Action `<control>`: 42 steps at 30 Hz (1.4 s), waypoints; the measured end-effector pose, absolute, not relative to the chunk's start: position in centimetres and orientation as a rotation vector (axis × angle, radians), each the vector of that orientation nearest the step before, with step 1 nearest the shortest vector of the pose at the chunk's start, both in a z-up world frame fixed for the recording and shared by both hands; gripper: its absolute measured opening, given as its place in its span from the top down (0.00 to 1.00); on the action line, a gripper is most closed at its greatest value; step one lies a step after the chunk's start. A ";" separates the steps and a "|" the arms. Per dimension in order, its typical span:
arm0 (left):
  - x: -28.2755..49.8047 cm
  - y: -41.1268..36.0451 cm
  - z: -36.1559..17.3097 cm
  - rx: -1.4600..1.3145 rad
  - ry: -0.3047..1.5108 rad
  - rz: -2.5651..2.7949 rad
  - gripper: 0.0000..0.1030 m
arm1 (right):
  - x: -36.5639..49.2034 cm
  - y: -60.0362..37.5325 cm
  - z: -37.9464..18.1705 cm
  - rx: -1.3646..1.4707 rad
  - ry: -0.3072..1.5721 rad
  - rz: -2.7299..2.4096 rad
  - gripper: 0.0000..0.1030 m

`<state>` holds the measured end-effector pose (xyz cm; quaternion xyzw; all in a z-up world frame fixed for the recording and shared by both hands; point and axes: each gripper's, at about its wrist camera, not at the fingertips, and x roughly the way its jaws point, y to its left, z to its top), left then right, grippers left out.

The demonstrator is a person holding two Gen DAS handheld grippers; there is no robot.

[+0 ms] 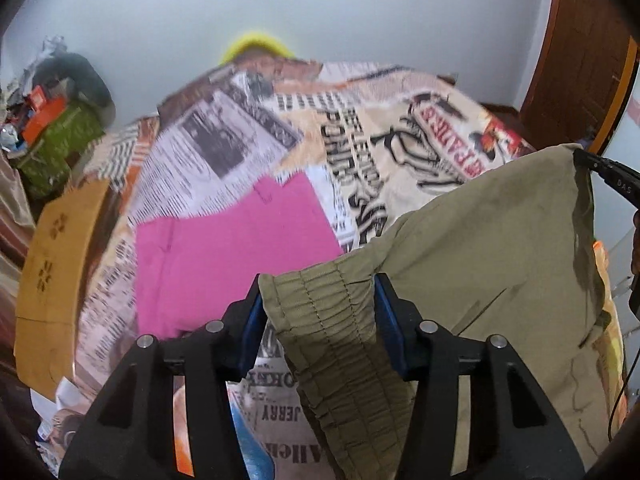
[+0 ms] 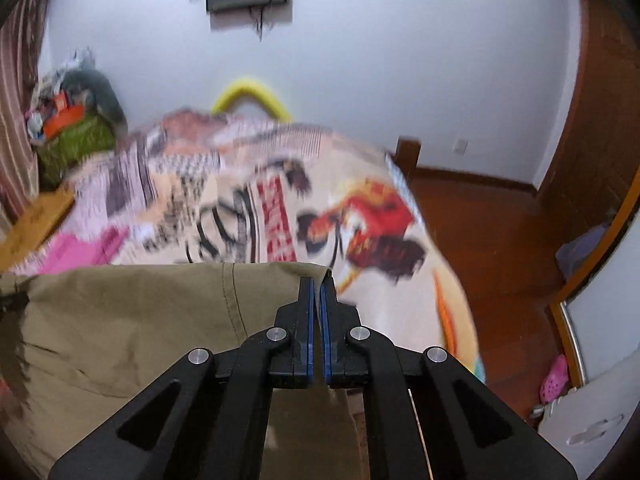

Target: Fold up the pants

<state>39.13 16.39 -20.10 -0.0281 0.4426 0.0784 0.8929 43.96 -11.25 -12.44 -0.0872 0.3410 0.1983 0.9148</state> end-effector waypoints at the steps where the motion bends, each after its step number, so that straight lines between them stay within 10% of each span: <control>1: 38.9 16.3 -19.6 -0.053 0.908 0.165 0.50 | 43.7 -11.2 -12.0 -0.176 0.690 0.410 0.98; 42: 22.9 9.5 -13.6 0.099 0.846 0.108 0.50 | 24.2 -18.4 -6.3 -0.083 0.572 0.430 0.98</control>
